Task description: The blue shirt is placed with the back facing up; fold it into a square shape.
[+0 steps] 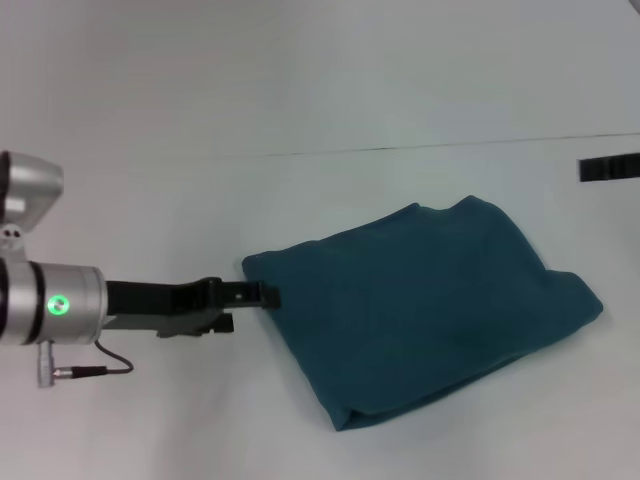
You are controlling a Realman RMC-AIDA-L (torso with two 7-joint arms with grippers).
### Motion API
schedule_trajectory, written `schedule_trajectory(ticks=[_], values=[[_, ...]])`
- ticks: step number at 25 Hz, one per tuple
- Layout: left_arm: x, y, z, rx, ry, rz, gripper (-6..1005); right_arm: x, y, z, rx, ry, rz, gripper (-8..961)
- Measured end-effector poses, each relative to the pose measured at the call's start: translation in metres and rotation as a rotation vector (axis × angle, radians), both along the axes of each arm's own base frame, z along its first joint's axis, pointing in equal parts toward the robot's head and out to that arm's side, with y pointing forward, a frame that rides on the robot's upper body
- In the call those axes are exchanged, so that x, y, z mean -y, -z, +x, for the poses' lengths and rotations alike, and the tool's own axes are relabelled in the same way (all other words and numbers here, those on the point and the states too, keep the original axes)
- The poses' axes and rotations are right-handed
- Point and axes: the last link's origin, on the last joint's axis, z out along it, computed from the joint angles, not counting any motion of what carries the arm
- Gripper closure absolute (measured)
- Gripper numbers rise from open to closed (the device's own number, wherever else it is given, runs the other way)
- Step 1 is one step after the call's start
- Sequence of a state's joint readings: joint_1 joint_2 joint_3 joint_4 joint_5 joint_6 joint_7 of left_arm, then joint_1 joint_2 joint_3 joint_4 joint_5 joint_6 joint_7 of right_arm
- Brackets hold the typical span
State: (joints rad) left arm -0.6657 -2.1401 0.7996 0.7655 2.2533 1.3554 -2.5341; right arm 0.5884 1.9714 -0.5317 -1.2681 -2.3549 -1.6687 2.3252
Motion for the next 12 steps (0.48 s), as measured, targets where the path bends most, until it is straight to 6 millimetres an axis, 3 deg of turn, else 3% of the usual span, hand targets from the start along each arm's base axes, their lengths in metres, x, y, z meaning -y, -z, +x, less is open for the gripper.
schedule_trajectory(ticks=[6,12], values=[[-0.002,0.012,0.003,-0.039,-0.049,-0.051,51,-0.017,0.013,-0.021,0.054,-0.064,-0.022,14],[-0.001,0.022,0.007,-0.05,-0.073,-0.084,52,-0.022,0.019,-0.029,0.069,-0.093,-0.034,8]])
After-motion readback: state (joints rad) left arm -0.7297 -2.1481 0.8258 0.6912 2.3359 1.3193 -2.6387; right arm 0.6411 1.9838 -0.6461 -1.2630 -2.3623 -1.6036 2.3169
